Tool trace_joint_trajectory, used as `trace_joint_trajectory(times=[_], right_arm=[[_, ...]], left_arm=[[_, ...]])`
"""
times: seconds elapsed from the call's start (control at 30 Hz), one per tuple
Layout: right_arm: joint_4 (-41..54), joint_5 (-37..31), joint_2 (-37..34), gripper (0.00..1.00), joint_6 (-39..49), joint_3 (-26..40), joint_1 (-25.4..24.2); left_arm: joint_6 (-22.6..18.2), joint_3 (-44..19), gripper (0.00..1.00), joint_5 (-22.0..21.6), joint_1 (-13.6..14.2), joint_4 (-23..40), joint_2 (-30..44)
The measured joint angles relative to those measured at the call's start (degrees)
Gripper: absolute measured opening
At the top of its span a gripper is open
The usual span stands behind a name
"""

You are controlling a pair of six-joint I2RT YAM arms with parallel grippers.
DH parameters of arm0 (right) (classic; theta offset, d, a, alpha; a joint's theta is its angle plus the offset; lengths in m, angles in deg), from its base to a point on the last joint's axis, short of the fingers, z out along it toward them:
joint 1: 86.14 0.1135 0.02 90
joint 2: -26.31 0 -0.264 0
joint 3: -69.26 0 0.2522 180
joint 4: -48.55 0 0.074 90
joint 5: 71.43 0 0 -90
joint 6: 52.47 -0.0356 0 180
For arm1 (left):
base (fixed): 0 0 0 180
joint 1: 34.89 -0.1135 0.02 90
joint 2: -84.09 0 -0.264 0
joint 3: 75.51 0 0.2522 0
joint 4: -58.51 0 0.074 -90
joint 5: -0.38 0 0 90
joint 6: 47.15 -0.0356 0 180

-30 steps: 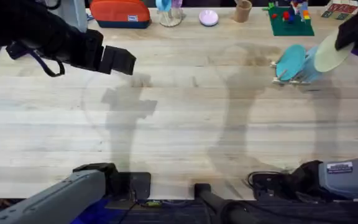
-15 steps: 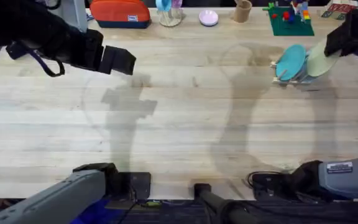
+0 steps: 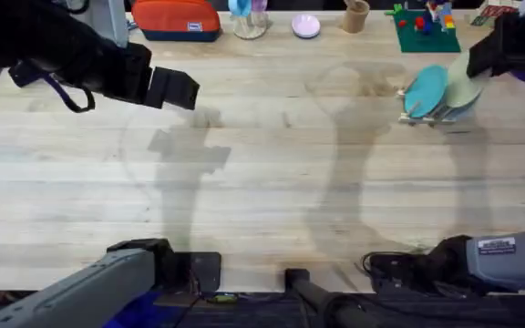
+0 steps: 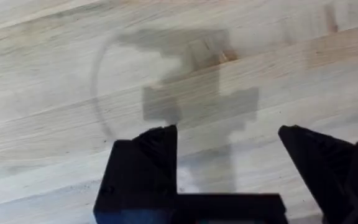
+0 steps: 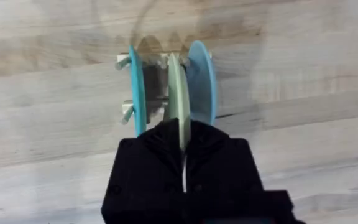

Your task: Pick up the plates from the table one by one and place each into a slot on the dish rack.

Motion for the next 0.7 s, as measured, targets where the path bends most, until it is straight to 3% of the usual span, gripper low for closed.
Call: trace_joint_trajectory(times=[0.7], right_arm=[[-0.3,0.0,-4.1,0.032,0.0,-0.1,0.1]], left_arm=[[0.0,0.0,0.994,0.0,0.0,0.0,0.0]])
